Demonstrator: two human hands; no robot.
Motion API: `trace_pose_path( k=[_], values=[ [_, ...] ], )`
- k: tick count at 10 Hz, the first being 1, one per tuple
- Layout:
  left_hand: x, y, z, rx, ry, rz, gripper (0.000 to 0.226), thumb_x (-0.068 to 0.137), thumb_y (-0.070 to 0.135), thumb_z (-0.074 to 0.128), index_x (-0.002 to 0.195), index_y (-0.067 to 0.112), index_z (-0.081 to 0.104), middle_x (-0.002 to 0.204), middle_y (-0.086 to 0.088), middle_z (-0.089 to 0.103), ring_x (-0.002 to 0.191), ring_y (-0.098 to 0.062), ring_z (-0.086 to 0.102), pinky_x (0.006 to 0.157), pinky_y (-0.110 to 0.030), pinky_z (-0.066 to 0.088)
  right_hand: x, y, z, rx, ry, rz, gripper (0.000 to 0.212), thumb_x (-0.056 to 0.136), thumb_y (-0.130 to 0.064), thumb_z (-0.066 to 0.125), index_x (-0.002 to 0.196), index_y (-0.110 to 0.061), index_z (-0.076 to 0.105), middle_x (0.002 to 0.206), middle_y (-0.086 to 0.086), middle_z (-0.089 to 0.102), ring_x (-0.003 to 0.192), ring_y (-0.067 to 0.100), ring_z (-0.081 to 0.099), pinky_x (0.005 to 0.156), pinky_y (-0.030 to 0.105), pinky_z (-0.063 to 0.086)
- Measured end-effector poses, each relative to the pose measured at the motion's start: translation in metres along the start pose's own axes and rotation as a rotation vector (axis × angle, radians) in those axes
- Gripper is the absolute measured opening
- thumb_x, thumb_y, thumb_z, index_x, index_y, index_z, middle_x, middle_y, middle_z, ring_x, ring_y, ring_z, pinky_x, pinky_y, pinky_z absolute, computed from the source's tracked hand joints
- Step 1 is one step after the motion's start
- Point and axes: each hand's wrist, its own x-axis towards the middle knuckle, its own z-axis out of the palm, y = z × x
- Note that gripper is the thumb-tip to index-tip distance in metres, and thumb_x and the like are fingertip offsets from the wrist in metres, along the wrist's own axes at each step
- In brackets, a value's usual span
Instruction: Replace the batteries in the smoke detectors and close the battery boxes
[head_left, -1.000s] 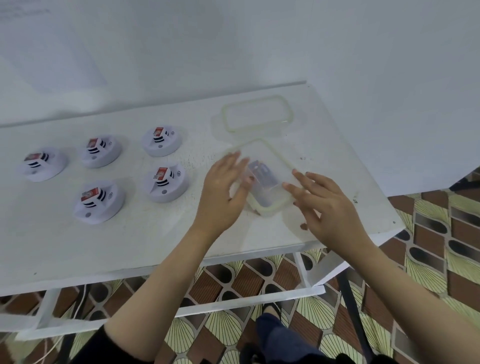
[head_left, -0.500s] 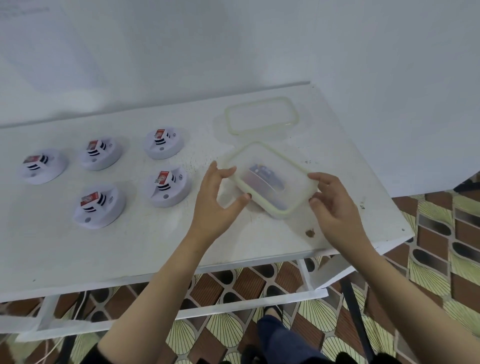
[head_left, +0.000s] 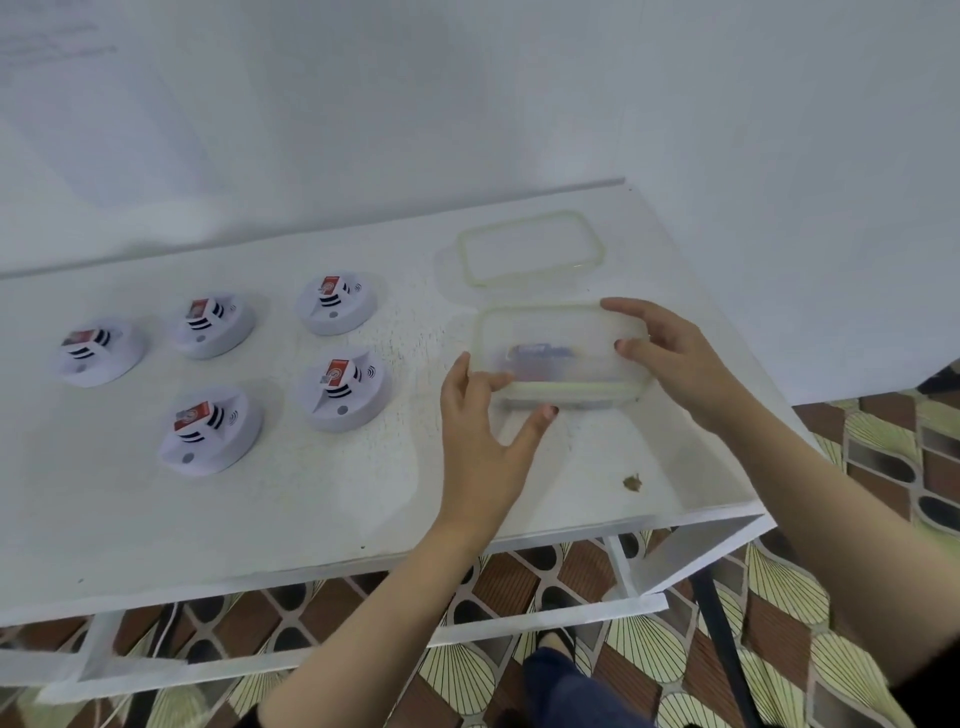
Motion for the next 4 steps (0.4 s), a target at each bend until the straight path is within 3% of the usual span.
trace_pose_path(
  k=[1, 2, 3, 4],
  values=[
    [-0.004, 0.0, -0.001, -0.001, 0.022, 0.025, 0.033, 0.083, 0.021, 0.074, 0.095, 0.04, 0.049, 0.141, 0.003, 0.031, 0.127, 0.005, 0.028, 0.092, 0.01, 0.013, 0.006, 0.002, 0.001, -0.036, -0.022, -0.012, 0.04, 0.087, -0.009, 0.05, 0.114, -0.037, 0.059, 0.122, -0.008, 0.058, 0.107, 0.016, 0.054, 0.093, 0.031, 0.042],
    [-0.004, 0.0, -0.004, 0.004, 0.035, 0.04, 0.029, 0.085, 0.019, 0.073, 0.097, 0.036, 0.053, 0.139, -0.001, 0.034, 0.12, 0.021, 0.026, 0.091, 0.009, 0.015, 0.009, -0.002, 0.001, -0.073, -0.032, 0.005, 0.041, 0.086, -0.009, 0.048, 0.116, -0.035, 0.059, 0.123, -0.011, 0.056, 0.111, 0.014, 0.051, 0.097, 0.034, 0.039],
    [-0.006, -0.003, -0.006, -0.009, 0.021, 0.046, 0.033, 0.085, 0.019, 0.072, 0.096, 0.042, 0.052, 0.141, -0.003, 0.035, 0.12, 0.013, 0.031, 0.091, 0.009, 0.016, 0.009, -0.003, 0.002, -0.087, -0.047, 0.002, 0.042, 0.086, -0.007, 0.047, 0.117, -0.033, 0.059, 0.125, -0.011, 0.055, 0.112, 0.014, 0.05, 0.096, 0.034, 0.039],
    [-0.005, 0.001, -0.012, 0.022, 0.002, 0.07, 0.031, 0.085, 0.022, 0.073, 0.103, 0.04, 0.055, 0.147, -0.001, 0.03, 0.121, 0.021, 0.026, 0.092, 0.009, 0.016, 0.007, -0.006, 0.003, -0.095, 0.038, 0.022, 0.042, 0.092, -0.009, 0.047, 0.123, -0.037, 0.053, 0.133, -0.009, 0.05, 0.113, 0.011, 0.051, 0.094, 0.028, 0.037]
  ],
)
